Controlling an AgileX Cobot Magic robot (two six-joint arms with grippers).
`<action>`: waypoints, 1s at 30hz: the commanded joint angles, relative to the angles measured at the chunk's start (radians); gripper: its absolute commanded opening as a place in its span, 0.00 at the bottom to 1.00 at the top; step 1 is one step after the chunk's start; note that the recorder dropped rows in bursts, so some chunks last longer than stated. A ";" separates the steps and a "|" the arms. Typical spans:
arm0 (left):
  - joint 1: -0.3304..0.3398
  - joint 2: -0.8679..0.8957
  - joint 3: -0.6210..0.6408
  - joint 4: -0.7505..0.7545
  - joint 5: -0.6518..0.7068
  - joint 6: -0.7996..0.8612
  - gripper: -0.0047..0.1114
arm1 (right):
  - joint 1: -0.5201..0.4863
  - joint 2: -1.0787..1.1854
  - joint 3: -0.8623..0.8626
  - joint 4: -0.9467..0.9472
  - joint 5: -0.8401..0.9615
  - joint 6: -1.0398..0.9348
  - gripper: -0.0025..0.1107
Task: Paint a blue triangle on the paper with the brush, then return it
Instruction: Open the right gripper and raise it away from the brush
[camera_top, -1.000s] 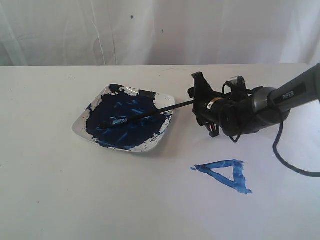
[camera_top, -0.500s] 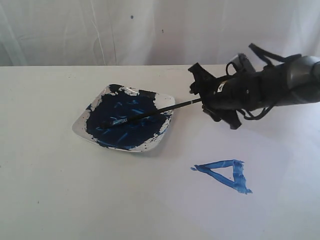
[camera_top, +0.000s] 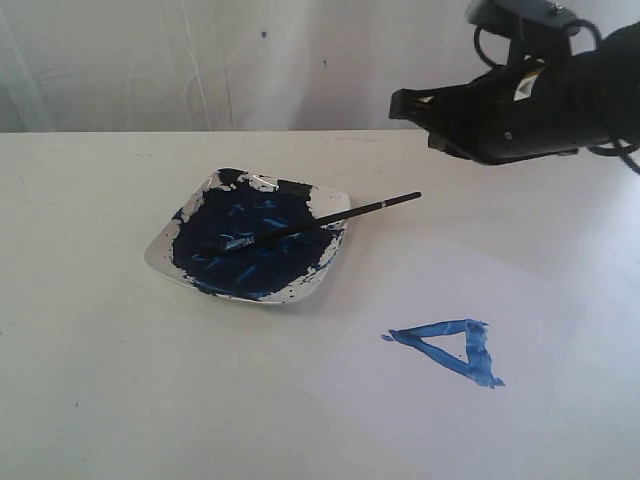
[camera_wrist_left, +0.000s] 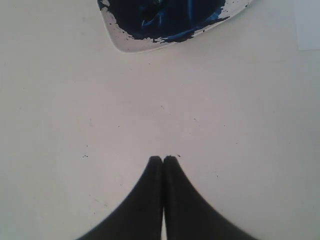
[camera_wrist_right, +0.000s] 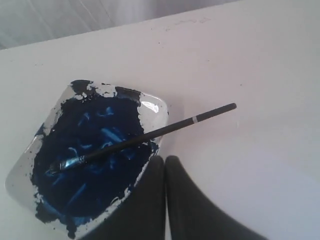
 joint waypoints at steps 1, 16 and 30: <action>-0.001 -0.012 0.000 -0.003 -0.003 -0.002 0.04 | -0.007 -0.119 0.040 -0.004 0.110 -0.083 0.02; -0.001 -0.012 0.000 -0.010 -0.029 0.035 0.04 | -0.007 -0.222 0.040 -0.002 0.186 -0.083 0.02; -0.001 -0.012 0.000 -0.010 -0.029 0.035 0.04 | -0.007 -0.222 0.040 0.000 0.184 -0.083 0.02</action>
